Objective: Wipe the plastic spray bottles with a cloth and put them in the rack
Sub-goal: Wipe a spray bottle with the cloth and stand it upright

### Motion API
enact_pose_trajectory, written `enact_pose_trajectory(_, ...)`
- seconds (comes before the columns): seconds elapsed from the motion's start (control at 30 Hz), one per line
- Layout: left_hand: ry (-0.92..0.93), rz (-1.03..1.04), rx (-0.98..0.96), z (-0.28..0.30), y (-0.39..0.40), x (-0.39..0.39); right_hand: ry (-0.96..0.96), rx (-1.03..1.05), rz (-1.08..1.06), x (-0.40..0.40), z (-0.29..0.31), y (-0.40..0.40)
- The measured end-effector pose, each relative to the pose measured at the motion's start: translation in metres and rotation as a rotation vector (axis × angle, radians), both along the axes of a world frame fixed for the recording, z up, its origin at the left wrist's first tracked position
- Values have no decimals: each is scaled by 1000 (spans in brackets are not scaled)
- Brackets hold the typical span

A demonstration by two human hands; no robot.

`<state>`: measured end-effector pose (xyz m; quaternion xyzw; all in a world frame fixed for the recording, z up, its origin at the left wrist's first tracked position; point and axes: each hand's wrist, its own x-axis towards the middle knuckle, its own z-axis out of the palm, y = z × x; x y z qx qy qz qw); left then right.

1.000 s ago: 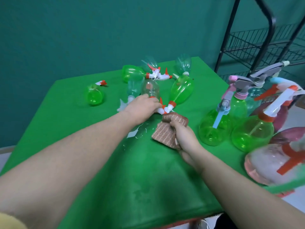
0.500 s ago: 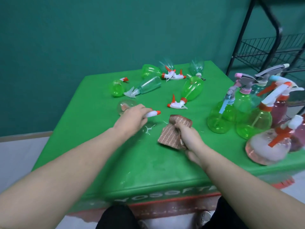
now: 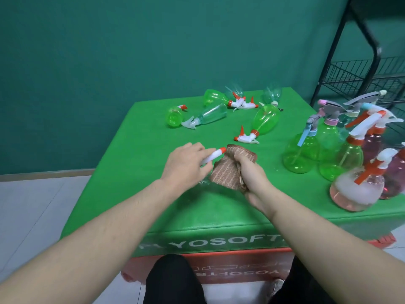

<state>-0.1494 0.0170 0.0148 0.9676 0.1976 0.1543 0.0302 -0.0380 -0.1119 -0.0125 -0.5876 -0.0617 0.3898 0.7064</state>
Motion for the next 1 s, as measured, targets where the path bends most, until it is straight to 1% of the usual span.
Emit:
enact_pose_trajectory(0.07,17,-24,57,2,-3,-3,16,39,3,-4,4,-1)
enact_pose_trajectory(0.23,26,-36,-15,5,-16,-2,54,95,31,-9,12,0)
enact_pose_trajectory(0.33,20,-28,-11,4,-21,2,47,71,31,-8,10,1)
enact_pose_trajectory(0.57,-34,-25,-150,2,-24,10,65,32,-6,1,-1,5)
enact_pose_trajectory(0.7,27,-119,-133,-4,-22,16,97,50,23,7,0,7)
enact_pose_trajectory(0.87,22,-191,-234,-15,-12,16,93,-26,17,13,-5,7)
enact_pose_trajectory(0.93,46,-216,-226,-19,-7,12,97,-40,12,15,-7,7)
enact_pose_trajectory(1.0,91,-207,-179,-20,0,5,102,-41,11,17,-8,5)
